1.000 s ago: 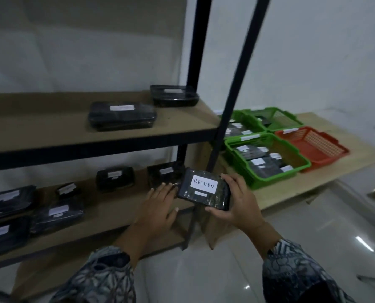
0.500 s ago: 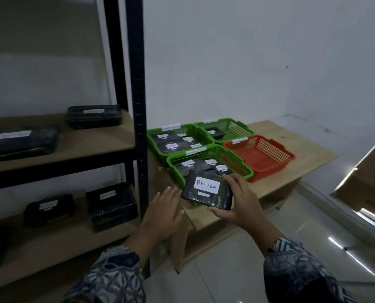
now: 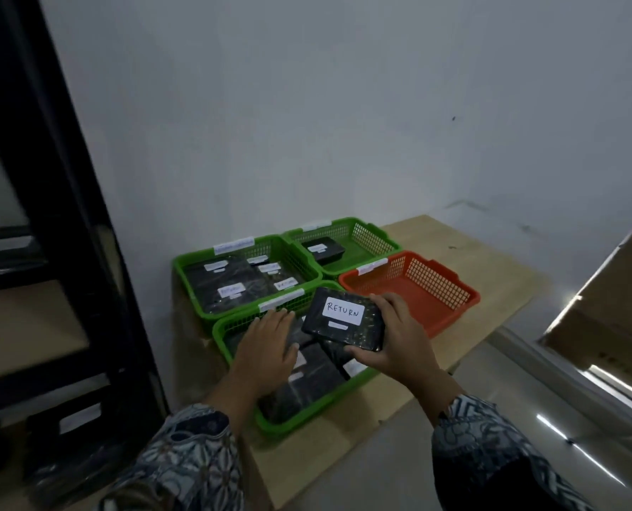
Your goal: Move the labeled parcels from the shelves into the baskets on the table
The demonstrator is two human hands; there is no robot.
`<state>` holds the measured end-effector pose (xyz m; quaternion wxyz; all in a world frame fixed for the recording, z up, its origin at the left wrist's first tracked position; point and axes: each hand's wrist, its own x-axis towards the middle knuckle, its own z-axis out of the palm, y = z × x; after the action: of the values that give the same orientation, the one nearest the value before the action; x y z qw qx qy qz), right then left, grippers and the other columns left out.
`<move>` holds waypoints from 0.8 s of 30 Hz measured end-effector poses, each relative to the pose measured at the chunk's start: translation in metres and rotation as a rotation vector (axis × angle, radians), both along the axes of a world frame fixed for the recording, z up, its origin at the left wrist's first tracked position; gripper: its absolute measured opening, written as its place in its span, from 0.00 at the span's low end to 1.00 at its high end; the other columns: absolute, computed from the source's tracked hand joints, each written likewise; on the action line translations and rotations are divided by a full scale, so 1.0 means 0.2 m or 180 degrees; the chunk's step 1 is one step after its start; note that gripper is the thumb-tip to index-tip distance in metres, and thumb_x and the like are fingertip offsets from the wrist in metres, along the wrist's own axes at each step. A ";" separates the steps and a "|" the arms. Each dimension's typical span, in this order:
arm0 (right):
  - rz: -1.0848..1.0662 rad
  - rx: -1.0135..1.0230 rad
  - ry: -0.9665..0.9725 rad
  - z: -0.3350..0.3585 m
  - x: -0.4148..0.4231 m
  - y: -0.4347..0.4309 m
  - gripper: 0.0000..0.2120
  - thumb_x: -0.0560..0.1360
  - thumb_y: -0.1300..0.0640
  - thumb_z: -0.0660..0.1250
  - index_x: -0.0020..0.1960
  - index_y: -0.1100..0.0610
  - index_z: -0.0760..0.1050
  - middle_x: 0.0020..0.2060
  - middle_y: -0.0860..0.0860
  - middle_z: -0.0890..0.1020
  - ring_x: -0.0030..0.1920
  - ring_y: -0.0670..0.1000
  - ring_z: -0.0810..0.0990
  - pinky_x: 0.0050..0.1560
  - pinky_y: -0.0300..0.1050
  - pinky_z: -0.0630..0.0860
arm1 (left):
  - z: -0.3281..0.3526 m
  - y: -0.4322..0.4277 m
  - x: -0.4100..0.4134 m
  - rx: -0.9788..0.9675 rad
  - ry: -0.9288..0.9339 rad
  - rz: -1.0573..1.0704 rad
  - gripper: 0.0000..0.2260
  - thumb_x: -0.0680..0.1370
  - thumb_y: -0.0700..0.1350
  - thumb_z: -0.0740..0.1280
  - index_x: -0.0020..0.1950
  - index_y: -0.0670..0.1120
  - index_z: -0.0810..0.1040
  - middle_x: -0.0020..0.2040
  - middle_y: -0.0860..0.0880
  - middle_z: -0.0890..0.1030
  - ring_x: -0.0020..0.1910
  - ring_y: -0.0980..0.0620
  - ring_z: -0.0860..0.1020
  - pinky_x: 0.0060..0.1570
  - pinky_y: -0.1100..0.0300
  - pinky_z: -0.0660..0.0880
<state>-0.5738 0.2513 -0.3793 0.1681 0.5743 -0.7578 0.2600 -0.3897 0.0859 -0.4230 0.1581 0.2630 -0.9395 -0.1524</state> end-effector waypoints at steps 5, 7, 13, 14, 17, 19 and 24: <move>-0.0029 -0.0008 -0.0030 -0.01 -0.28 -0.22 0.42 0.61 0.33 0.68 0.63 0.62 0.70 0.57 0.55 0.74 0.51 0.52 0.78 0.41 0.43 0.79 | 0.01 -0.19 -0.32 -0.0092 0.0055 -0.0011 0.29 0.77 0.55 0.51 0.75 0.43 0.58 0.75 0.45 0.61 0.74 0.46 0.55 0.72 0.51 0.51; -0.0031 -0.0025 -0.0092 -0.02 -0.39 -0.29 0.41 0.61 0.33 0.68 0.63 0.61 0.70 0.57 0.55 0.74 0.52 0.53 0.78 0.42 0.43 0.78 | -0.01 -0.24 -0.42 -0.0106 -0.0017 -0.0013 0.30 0.76 0.56 0.50 0.76 0.45 0.56 0.75 0.46 0.59 0.75 0.48 0.53 0.72 0.51 0.50; 0.0047 0.0089 -0.0198 -0.09 -0.77 -0.51 0.42 0.60 0.36 0.74 0.63 0.62 0.71 0.57 0.55 0.74 0.53 0.52 0.77 0.46 0.41 0.76 | -0.06 -0.38 -0.70 -0.0114 -0.0034 0.0162 0.26 0.80 0.52 0.56 0.76 0.45 0.55 0.76 0.47 0.58 0.75 0.49 0.52 0.72 0.55 0.47; 0.0089 0.0126 -0.0190 -0.10 -0.83 -0.55 0.42 0.60 0.36 0.74 0.63 0.62 0.71 0.57 0.55 0.74 0.53 0.53 0.77 0.46 0.41 0.76 | -0.07 -0.40 -0.75 -0.0104 -0.0030 0.0235 0.26 0.81 0.51 0.56 0.76 0.45 0.55 0.76 0.47 0.58 0.75 0.49 0.52 0.72 0.55 0.47; 0.0299 0.0226 -0.0279 -0.15 -1.05 -0.68 0.42 0.60 0.36 0.73 0.64 0.63 0.71 0.57 0.55 0.73 0.52 0.52 0.76 0.45 0.43 0.77 | -0.11 -0.46 -0.92 -0.0007 -0.0069 0.0453 0.26 0.80 0.52 0.55 0.76 0.45 0.55 0.76 0.48 0.57 0.75 0.49 0.51 0.72 0.54 0.47; 0.0394 0.0291 -0.0348 -0.18 -1.20 -0.75 0.43 0.60 0.35 0.73 0.64 0.63 0.71 0.57 0.55 0.73 0.52 0.52 0.77 0.44 0.45 0.79 | -0.14 -0.49 -1.04 0.0062 -0.0139 0.0534 0.28 0.78 0.54 0.52 0.76 0.44 0.55 0.76 0.47 0.58 0.75 0.49 0.51 0.72 0.53 0.47; 0.0597 0.0512 -0.0480 -0.23 -1.55 -0.93 0.46 0.61 0.30 0.68 0.66 0.63 0.70 0.59 0.55 0.73 0.54 0.53 0.77 0.48 0.45 0.79 | -0.20 -0.59 -1.32 0.0157 -0.0082 0.0820 0.29 0.77 0.53 0.53 0.76 0.44 0.57 0.75 0.45 0.60 0.75 0.47 0.54 0.72 0.51 0.50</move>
<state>-0.8843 0.0660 -0.4255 0.0391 0.6331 -0.7297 0.2553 -0.6537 -0.0315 -0.4625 0.1578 0.3872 -0.8958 -0.1505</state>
